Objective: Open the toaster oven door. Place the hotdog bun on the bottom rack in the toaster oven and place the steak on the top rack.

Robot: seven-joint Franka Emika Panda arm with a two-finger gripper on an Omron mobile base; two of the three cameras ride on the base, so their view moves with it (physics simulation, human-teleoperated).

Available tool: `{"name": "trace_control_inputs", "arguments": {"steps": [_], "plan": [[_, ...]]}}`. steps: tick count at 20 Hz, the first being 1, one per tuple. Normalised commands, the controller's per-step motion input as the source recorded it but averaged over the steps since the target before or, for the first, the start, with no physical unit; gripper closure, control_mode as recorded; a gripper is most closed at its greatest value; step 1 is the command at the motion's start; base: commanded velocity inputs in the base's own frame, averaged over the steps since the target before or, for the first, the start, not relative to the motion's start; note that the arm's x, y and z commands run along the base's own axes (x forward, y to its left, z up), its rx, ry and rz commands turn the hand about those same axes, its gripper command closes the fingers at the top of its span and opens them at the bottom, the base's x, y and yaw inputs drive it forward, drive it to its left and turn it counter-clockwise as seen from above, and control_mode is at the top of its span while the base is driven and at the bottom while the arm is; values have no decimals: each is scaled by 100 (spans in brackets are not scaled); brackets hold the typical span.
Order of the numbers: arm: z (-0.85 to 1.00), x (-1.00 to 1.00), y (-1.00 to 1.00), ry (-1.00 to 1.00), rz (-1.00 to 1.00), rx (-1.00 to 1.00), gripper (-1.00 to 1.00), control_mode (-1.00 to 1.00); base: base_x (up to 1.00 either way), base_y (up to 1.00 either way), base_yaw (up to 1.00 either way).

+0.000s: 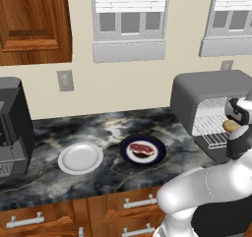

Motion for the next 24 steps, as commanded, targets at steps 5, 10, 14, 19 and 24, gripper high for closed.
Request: {"name": "trace_control_inputs", "arguments": {"steps": [5,10,14,19,24], "plan": [[-13,-22,0,0,-6,0,100,-100,0,0,0],[-4,-17,-9,0,-3,0,-100,-100,0,0,0],[1,0,-21,0,0,0,-100,-100,0,0,0],[19,0,-16,0,0,2,-100,-100,0,0,0],[45,-4,-3,0,0,4,-100,-100,0,0,0]]}}
